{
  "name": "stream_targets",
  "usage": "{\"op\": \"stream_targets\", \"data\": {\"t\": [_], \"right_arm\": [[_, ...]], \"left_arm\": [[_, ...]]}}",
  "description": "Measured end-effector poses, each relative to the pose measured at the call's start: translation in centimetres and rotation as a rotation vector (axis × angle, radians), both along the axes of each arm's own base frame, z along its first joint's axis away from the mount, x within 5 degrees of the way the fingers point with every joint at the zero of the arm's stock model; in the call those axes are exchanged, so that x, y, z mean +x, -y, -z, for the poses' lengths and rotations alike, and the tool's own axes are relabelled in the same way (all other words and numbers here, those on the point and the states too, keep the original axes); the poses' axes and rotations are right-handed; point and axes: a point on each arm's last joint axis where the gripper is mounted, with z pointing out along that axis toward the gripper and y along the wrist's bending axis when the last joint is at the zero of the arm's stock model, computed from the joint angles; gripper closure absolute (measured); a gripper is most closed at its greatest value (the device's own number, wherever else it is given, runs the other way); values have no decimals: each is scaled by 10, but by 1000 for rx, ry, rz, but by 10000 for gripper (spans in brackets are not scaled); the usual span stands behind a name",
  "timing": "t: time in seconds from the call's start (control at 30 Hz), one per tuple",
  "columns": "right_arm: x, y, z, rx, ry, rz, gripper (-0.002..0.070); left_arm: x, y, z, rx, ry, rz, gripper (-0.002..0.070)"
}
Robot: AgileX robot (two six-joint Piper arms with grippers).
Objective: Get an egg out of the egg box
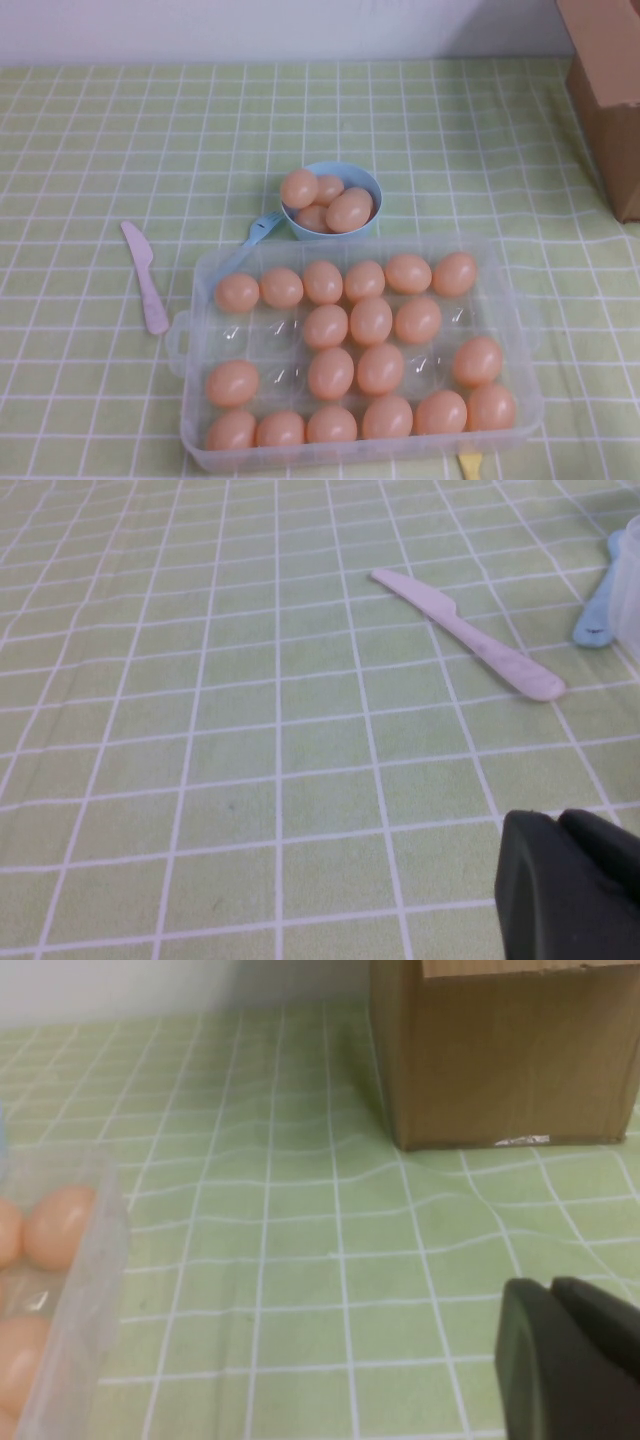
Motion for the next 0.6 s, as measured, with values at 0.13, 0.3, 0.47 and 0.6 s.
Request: {"op": "stream_targets", "data": {"t": [0.13, 0.3, 0.47, 0.6], "right_arm": [[-5, 0, 2, -6, 12, 0, 694], [-8, 1, 10, -39, -76, -2, 694], [-8, 1, 11, -54, -89, -5, 694], [-8, 1, 11, -54, -89, -5, 694]], "left_arm": [[0, 0, 0, 0, 0, 0, 680], [0, 0, 0, 0, 0, 0, 680], [0, 0, 0, 0, 0, 0, 680], [0, 0, 0, 0, 0, 0, 680]]}}
